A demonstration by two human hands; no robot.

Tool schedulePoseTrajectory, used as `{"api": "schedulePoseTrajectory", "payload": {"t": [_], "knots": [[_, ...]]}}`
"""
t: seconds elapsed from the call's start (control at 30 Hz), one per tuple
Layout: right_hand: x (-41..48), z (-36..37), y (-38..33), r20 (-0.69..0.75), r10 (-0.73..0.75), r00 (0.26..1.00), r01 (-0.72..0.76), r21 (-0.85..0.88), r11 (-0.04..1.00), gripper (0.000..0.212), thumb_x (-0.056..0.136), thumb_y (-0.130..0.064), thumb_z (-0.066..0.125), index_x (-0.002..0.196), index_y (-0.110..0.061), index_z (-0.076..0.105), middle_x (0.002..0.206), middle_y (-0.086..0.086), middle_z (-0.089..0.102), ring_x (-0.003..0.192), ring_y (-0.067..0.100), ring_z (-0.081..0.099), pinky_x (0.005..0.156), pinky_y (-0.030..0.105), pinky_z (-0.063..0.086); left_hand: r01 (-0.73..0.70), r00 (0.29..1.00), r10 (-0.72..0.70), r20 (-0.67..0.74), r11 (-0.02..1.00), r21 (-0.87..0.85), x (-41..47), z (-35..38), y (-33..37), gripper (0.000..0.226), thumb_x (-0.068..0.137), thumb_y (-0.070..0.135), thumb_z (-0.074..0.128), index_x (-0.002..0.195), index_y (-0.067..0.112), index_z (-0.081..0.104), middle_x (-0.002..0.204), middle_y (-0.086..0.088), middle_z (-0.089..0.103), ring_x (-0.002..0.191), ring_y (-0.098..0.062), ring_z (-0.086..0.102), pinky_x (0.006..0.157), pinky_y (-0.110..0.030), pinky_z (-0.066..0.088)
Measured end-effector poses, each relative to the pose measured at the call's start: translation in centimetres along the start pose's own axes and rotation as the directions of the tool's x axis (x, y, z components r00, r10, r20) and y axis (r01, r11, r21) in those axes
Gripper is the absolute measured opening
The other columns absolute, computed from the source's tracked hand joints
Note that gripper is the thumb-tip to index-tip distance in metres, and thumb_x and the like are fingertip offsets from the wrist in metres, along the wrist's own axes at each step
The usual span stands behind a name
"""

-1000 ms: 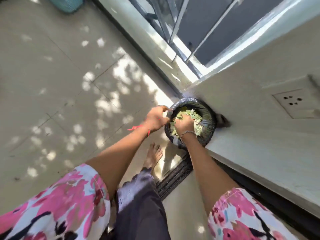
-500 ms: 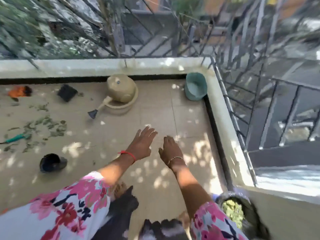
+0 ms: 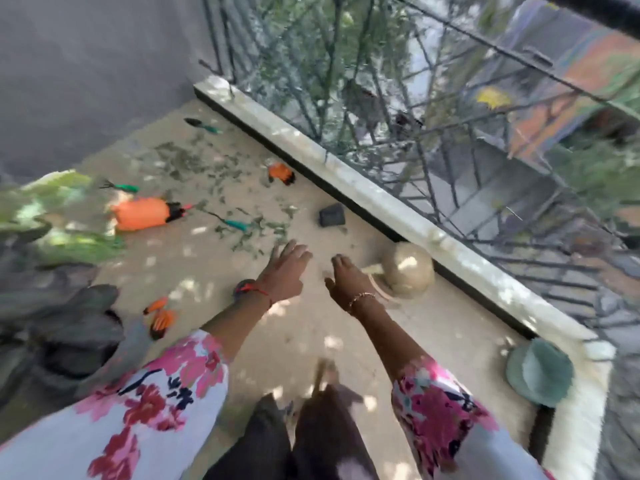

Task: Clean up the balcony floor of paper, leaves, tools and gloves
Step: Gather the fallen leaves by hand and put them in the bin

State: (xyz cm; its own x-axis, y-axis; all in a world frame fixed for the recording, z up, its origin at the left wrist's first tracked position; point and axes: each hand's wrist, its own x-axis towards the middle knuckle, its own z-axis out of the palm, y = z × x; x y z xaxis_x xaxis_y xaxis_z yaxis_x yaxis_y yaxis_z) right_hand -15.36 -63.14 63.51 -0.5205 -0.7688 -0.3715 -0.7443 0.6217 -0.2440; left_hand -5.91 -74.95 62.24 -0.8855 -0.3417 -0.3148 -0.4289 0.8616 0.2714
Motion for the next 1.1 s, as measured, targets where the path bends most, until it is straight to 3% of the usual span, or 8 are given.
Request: {"api": "schedulePoseTrajectory", "payload": {"t": [0.2,0.4,0.83,0.93,1.1], "knots": [[7.5,-1.6,-1.8,0.151,-0.181,0.972,0.183,0.0,0.983,0.053,0.097,-0.025,0.041,0.141,-0.001,0.024,0.148,0.015,0.025,0.133,0.028,0.032,0.107,0.034,0.029,0.269,0.963,-0.267,0.036,0.951,-0.155,1.7,-1.9,-5.5,0.066,0.083,0.002,0.047,0.145,0.016,0.027,0.155,-0.002,0.016,0.145,-0.02,0.005,0.116,-0.041,0.006],[13.6,-2.3,0.6,0.235,-0.185,0.954,0.176,0.056,0.983,0.053,0.096,-0.027,0.042,0.14,-0.003,0.024,0.146,0.015,0.026,0.131,0.029,0.034,0.103,0.036,0.033,0.404,0.914,-0.399,0.076,0.871,-0.278,5.7,-1.0,-7.4,0.053,0.085,0.002,0.05,0.136,0.013,0.041,0.146,-0.004,0.034,0.141,-0.021,0.018,0.113,-0.04,0.017],[30.3,3.7,2.0,0.383,-0.073,0.921,0.044,0.086,0.995,0.08,0.089,-0.043,0.053,0.145,-0.007,0.009,0.146,0.018,0.019,0.135,0.032,0.022,0.109,0.039,0.026,0.469,0.883,-0.426,0.197,0.8,-0.375,18.9,4.1,-16.1,0.063,0.08,0.008,0.059,0.139,0.013,0.038,0.145,-0.003,0.035,0.137,-0.021,0.028,0.113,-0.037,0.026],[35.0,8.0,1.2,0.395,-0.032,0.918,-0.027,0.143,0.989,0.087,0.085,-0.043,0.06,0.146,-0.009,0.008,0.146,0.017,0.017,0.136,0.032,0.021,0.109,0.042,0.026,0.474,0.88,-0.421,0.218,0.79,-0.389,22.9,7.3,-19.5,0.063,0.083,0.006,0.058,0.141,0.016,0.034,0.145,-0.003,0.033,0.136,-0.022,0.028,0.113,-0.036,0.027],[41.6,19.8,1.5,0.458,0.027,0.888,-0.13,0.196,0.972,0.097,0.081,-0.038,0.067,0.147,-0.01,0.002,0.15,0.021,0.007,0.142,0.032,0.005,0.116,0.042,0.017,0.488,0.871,-0.385,0.306,0.754,-0.439,29.2,16.1,-24.7,0.066,0.081,0.001,0.052,0.141,0.012,0.029,0.147,-0.006,0.026,0.14,-0.025,0.018,0.115,-0.039,0.02]]}}
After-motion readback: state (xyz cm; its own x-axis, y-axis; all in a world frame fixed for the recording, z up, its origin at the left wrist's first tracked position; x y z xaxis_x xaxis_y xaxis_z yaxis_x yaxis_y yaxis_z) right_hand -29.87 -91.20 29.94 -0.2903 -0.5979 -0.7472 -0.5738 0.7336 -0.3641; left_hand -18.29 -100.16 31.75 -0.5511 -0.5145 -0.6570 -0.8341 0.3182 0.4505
